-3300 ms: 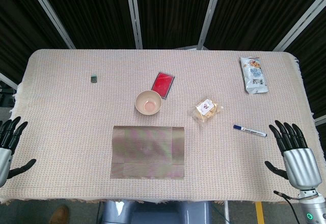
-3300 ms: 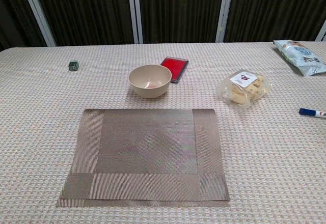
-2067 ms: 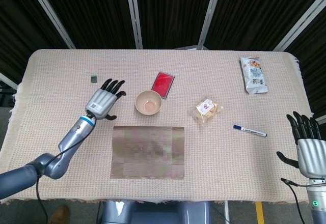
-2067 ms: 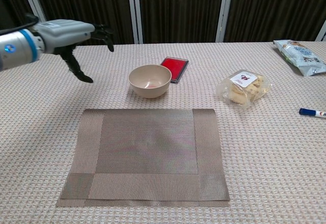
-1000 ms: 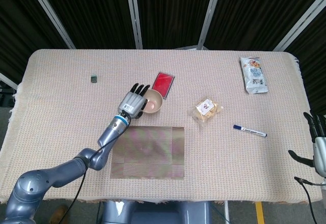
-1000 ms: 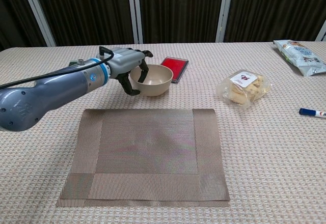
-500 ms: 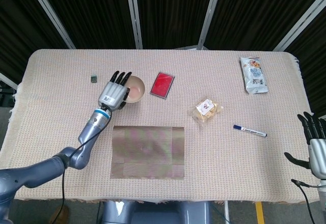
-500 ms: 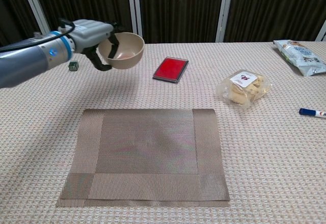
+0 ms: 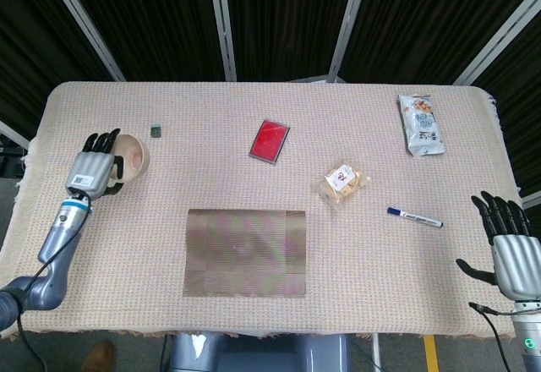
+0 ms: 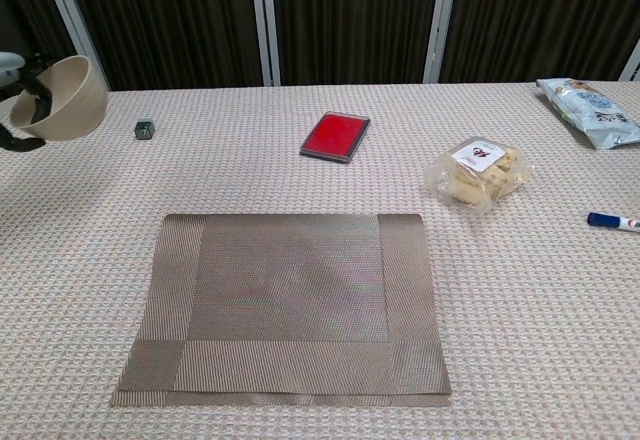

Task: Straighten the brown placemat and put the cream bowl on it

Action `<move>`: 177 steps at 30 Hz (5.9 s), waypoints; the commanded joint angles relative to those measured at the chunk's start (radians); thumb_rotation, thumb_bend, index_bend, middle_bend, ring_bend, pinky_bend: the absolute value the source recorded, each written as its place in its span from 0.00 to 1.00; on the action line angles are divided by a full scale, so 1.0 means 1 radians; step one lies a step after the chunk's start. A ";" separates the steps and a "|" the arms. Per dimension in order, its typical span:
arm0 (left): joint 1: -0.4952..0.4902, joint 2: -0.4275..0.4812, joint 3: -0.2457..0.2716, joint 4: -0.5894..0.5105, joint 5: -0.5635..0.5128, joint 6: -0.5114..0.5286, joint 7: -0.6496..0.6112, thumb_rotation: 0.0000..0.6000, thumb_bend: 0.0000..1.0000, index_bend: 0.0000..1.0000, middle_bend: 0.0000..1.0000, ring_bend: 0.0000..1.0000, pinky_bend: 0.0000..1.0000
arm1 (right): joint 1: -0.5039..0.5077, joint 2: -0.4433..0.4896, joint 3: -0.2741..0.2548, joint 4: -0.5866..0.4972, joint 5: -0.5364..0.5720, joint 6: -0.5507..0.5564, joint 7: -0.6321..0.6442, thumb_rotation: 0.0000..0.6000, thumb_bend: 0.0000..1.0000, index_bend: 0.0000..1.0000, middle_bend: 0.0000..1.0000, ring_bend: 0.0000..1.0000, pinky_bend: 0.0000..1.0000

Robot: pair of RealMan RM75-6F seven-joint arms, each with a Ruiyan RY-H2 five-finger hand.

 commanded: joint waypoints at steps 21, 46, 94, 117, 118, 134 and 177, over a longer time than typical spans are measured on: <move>0.001 -0.062 0.080 0.089 0.015 -0.110 0.012 1.00 0.15 0.37 0.00 0.00 0.00 | 0.004 -0.026 0.001 0.012 0.021 -0.008 -0.041 1.00 0.00 0.02 0.00 0.00 0.00; 0.063 0.075 0.259 -0.249 0.628 0.166 -0.267 1.00 0.00 0.33 0.00 0.00 0.00 | 0.008 -0.025 -0.002 0.011 0.018 -0.017 -0.034 1.00 0.00 0.02 0.00 0.00 0.00; 0.081 -0.221 0.358 0.071 0.726 0.203 -0.340 1.00 0.00 0.37 0.00 0.00 0.00 | 0.005 -0.017 0.006 0.030 0.047 -0.025 -0.004 1.00 0.00 0.02 0.00 0.00 0.00; 0.067 -0.215 0.359 0.040 0.713 0.199 -0.350 1.00 0.22 0.43 0.00 0.00 0.00 | 0.005 -0.014 0.004 0.028 0.044 -0.026 -0.001 1.00 0.00 0.02 0.00 0.00 0.00; 0.067 -0.216 0.360 0.040 0.713 0.199 -0.350 1.00 0.23 0.43 0.00 0.00 0.00 | 0.005 -0.013 0.004 0.028 0.044 -0.026 -0.001 1.00 0.00 0.02 0.00 0.00 0.00; 0.073 -0.231 0.364 0.058 0.701 0.197 -0.371 1.00 0.42 0.45 0.00 0.00 0.00 | 0.005 -0.012 0.006 0.028 0.046 -0.026 0.001 1.00 0.00 0.02 0.00 0.00 0.00; -0.181 -0.275 -0.168 -0.057 0.128 -0.035 -0.203 1.00 0.49 0.68 0.00 0.00 0.00 | 0.020 -0.014 0.015 0.032 0.060 -0.049 0.018 1.00 0.00 0.02 0.00 0.00 0.00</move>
